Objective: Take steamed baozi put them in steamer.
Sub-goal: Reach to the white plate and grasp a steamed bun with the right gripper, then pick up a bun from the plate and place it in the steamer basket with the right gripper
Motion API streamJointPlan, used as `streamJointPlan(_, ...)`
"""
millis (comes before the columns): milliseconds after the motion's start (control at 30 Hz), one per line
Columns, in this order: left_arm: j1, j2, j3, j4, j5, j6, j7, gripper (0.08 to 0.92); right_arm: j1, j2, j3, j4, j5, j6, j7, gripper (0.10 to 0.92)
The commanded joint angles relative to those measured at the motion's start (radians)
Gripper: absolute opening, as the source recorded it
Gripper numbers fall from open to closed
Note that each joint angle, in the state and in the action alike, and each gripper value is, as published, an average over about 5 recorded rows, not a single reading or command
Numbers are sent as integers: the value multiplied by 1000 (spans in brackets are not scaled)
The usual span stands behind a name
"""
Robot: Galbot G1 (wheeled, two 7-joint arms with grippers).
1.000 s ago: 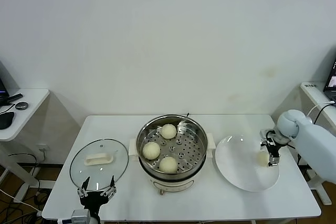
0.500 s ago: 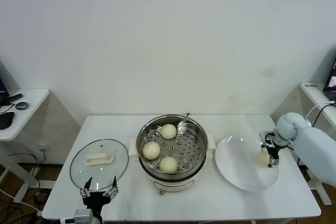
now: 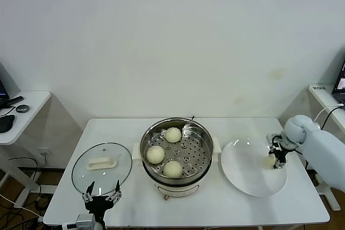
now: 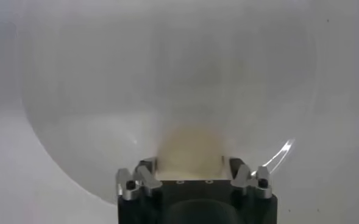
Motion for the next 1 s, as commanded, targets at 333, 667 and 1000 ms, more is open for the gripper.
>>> streamJointPlan(333, 0, 8, 8, -25, 43, 24, -15, 823, 408, -57, -329, 204, 444, -199, -53, 375)
streamJointPlan(667, 5, 30, 11, -58, 63, 26, -35, 823, 890, 144, -708, 350, 847, -424, -48, 373)
streamJointPlan(1000, -4, 40, 11, -77, 49, 33, -41, 823, 916, 367, -829, 337, 982, -507, 7, 374)
